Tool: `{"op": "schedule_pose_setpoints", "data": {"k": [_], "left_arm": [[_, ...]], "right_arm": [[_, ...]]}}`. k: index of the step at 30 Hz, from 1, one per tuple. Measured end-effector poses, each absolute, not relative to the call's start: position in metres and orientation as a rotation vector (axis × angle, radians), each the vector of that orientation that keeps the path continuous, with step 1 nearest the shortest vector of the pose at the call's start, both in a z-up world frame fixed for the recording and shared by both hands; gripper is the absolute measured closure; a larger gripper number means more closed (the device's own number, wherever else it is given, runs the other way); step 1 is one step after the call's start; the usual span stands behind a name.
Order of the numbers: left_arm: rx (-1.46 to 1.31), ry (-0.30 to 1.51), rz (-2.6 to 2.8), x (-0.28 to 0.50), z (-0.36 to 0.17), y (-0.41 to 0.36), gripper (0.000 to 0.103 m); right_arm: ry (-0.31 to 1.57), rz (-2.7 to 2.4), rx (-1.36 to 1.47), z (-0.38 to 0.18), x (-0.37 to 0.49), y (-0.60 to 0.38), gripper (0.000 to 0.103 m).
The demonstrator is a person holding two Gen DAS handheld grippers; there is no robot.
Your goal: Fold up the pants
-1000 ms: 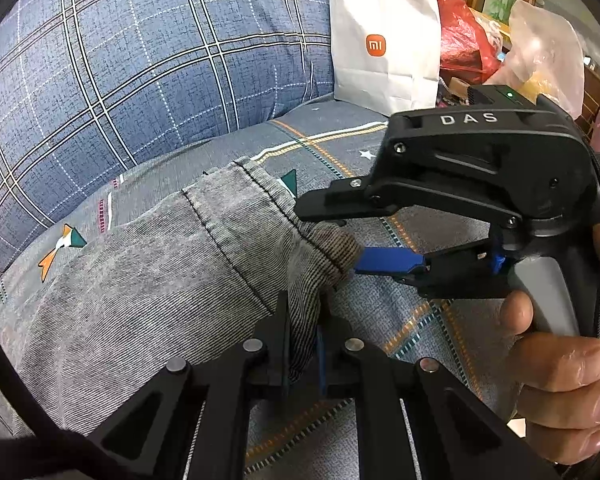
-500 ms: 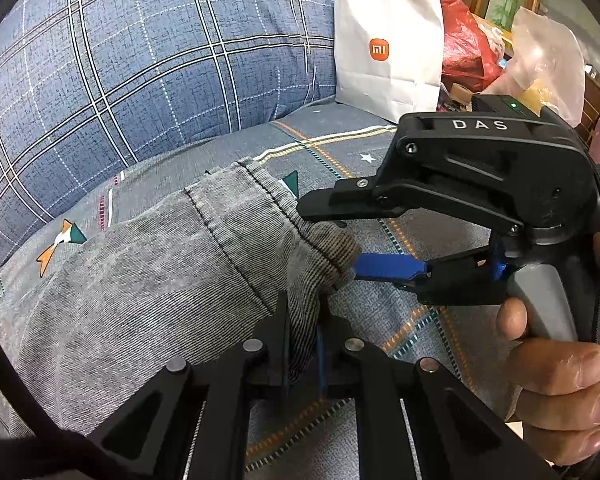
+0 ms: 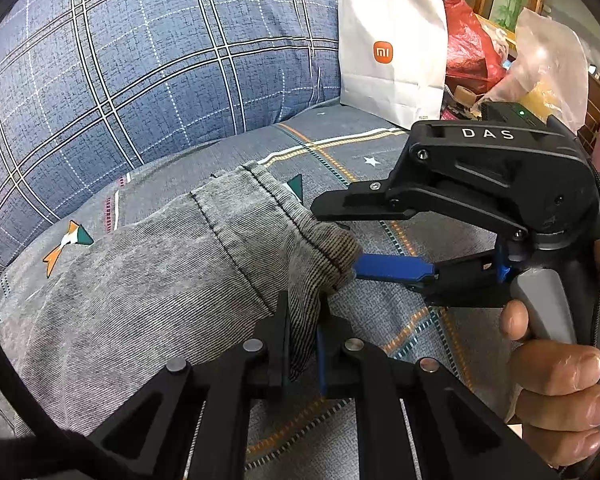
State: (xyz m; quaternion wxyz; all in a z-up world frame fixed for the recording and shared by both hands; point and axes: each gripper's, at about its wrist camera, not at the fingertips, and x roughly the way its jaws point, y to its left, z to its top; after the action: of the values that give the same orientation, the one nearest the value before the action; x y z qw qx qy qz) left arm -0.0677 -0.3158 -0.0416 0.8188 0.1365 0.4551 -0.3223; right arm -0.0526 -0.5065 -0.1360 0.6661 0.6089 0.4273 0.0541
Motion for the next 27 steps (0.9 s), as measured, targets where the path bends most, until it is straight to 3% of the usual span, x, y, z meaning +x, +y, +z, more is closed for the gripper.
{"op": "schedule_pose_setpoints", "data": {"k": [20,25,26,27], "left_arm": [[0.253,0.966,-0.695,-0.071,-0.041,-0.310,0.093],[0.257,0.978,-0.686,-0.071,-0.040,-0.313,0.093],[0.255,0.975,-0.683,-0.072,-0.039,-0.313,0.093],[0.249,0.971,-0.678,-0.073,-0.036,-0.312,0.093]], "right_arm": [[0.938,0.194,1.352,-0.131,-0.039,-0.503,0.046],[1.024,0.197,1.267,-0.136,-0.019,-0.486,0.047],[1.025,0.194,1.245,-0.133,-0.017,-0.485,0.047],[1.019,0.195,1.221,-0.130,-0.015,-0.483,0.056]]}}
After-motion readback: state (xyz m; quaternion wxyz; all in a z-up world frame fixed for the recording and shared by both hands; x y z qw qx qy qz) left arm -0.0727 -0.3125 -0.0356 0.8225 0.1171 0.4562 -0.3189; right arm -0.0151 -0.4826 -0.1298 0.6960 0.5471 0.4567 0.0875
